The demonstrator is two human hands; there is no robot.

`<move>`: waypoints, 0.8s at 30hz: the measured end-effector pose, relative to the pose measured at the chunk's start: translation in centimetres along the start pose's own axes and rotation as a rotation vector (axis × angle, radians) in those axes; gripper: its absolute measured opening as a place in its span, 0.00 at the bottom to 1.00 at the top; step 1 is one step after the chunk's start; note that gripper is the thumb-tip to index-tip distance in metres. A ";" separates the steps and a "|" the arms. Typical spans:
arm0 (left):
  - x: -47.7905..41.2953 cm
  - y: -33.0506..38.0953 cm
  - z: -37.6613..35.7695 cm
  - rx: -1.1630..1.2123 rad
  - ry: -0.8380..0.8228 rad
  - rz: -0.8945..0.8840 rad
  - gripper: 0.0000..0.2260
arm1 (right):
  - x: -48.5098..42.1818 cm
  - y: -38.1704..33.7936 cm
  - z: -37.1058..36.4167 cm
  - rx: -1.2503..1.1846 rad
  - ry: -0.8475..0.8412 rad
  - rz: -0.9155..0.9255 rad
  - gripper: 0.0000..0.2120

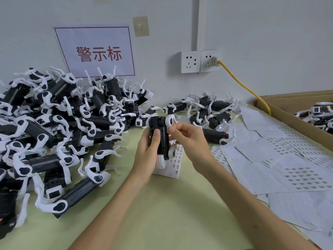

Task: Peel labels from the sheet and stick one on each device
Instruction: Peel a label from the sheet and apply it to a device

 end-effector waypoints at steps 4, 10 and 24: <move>0.1 0.1 -0.1 0.005 0.000 0.009 0.12 | 0.0 -0.1 0.0 -0.003 -0.011 -0.003 0.06; 0.1 0.2 0.0 0.009 -0.004 0.011 0.13 | 0.1 -0.2 -0.1 0.001 -0.008 -0.007 0.06; 0.3 0.3 0.0 -0.062 -0.006 -0.048 0.13 | 0.2 -0.2 -0.2 -0.004 0.034 0.026 0.06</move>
Point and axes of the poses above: each hand's wrist, its own x-axis away from the middle knuckle, its own z-axis out of the back of the hand, y = z × x, the point moved 1 cm from there along -x, towards the middle knuckle, and after that the axes turned 3 degrees about x, right-handed, at the moved point
